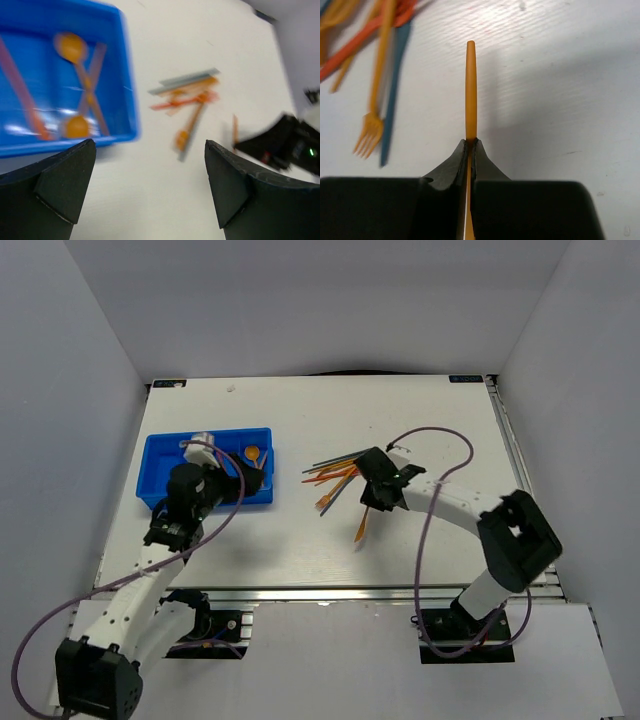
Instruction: Sort the eating utensils into containers
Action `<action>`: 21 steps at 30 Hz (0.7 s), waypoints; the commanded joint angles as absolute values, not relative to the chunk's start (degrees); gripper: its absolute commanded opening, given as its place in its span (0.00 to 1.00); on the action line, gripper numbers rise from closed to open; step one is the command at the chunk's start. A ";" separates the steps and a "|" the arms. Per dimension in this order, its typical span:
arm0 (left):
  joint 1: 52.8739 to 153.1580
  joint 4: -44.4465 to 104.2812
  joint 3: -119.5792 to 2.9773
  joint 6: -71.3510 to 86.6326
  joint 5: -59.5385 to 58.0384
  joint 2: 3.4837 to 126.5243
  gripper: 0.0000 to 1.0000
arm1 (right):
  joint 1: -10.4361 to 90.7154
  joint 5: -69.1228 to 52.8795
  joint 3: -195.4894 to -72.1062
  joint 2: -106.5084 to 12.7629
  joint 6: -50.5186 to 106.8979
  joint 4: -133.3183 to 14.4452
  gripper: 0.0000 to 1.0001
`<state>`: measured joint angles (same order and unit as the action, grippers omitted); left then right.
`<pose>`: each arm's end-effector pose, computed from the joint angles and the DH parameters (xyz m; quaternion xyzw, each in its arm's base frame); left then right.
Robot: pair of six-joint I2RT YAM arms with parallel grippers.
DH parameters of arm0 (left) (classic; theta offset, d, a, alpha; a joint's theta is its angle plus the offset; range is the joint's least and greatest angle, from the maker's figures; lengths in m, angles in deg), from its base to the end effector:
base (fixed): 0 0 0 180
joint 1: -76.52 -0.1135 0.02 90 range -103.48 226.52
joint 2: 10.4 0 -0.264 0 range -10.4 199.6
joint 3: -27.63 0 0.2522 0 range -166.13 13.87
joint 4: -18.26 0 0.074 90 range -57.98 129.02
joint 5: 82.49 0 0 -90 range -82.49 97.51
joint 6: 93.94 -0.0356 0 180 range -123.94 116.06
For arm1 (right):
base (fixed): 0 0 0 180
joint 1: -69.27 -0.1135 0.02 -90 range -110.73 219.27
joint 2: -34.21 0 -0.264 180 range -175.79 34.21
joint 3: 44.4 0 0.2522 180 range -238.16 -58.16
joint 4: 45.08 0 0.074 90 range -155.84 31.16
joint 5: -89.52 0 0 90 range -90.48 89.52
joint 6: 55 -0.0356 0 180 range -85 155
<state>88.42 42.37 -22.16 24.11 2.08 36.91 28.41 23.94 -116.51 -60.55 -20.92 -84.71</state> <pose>0.1898 -0.0434 0.2781 -0.0897 0.8218 -0.2286 0.5141 0.2548 0.2009 0.1853 0.1746 0.9341 0.0387 0.3090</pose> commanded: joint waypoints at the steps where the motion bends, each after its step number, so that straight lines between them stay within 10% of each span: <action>1: 94.86 27.07 -17.25 35.25 -12.53 38.46 0.98 | 28.57 19.40 -113.63 -51.33 -14.40 -76.00 0.00; 11: 119.21 13.65 -19.53 38.08 -5.94 50.85 0.88 | 24.01 14.28 -107.73 -34.44 -12.28 -63.32 0.00; 21: 122.13 13.12 -23.39 36.67 -3.30 59.47 0.64 | 16.54 18.59 -112.04 -34.87 -12.72 -65.78 0.00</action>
